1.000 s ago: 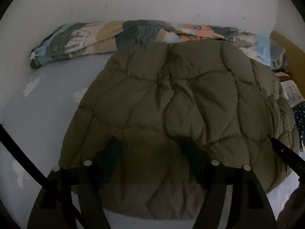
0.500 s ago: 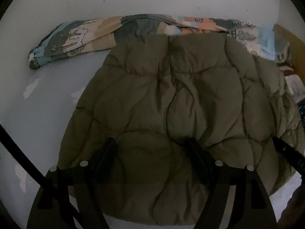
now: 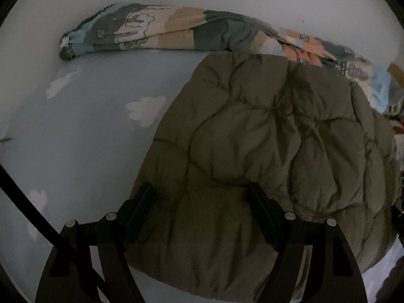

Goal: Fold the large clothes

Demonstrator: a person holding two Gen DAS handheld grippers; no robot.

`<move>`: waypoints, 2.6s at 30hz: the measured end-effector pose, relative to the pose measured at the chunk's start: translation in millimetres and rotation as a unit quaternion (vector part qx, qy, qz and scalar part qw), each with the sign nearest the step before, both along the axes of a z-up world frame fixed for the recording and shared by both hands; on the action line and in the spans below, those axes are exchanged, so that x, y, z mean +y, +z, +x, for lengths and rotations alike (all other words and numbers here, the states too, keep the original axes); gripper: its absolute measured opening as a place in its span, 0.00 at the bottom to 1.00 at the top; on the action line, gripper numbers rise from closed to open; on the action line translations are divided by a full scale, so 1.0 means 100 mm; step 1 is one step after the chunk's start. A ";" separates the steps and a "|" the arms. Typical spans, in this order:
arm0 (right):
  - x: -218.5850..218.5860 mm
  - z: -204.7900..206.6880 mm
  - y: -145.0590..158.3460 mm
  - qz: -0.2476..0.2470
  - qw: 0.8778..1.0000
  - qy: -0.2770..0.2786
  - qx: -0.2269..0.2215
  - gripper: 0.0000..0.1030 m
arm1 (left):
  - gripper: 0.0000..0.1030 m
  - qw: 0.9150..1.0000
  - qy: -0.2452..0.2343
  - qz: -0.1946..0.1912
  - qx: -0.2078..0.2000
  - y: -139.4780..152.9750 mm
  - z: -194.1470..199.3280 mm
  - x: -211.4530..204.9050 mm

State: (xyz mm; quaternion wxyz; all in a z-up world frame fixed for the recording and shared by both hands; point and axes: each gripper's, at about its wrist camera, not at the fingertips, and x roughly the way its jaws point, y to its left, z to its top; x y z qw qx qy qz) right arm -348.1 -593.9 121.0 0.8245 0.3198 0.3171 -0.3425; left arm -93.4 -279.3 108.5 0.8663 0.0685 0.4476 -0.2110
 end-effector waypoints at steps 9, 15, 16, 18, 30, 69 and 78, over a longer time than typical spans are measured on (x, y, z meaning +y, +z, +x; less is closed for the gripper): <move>-0.13 -0.03 -0.20 0.047 0.999 -0.005 0.017 0.23 | 0.74 0.998 0.001 0.029 -0.047 0.09 -0.15 -0.09; 0.28 0.12 0.11 -0.030 0.999 0.034 0.005 0.23 | 0.74 0.992 -0.058 0.008 -0.110 0.32 -0.60 -0.33; 0.41 0.19 0.18 -0.047 0.997 0.055 0.001 0.23 | 0.74 0.991 -0.073 0.011 -0.114 0.31 -0.67 -0.39; 0.61 0.31 0.22 -0.061 0.994 0.092 -0.004 0.23 | 0.74 0.988 -0.096 0.021 -0.115 0.25 -0.78 -0.50; 1.00 0.60 -0.10 -0.059 0.982 0.173 0.044 0.26 | 0.74 0.982 -0.113 0.076 -0.127 -0.01 -0.91 -0.70; 0.99 0.65 -0.11 -0.046 0.983 0.173 0.045 0.28 | 0.76 0.976 -0.112 0.086 -0.165 -0.05 -0.96 -0.71; 1.00 0.66 -0.11 -0.044 0.983 0.173 0.046 0.28 | 0.76 0.976 -0.111 0.086 -0.165 -0.05 -0.95 -0.71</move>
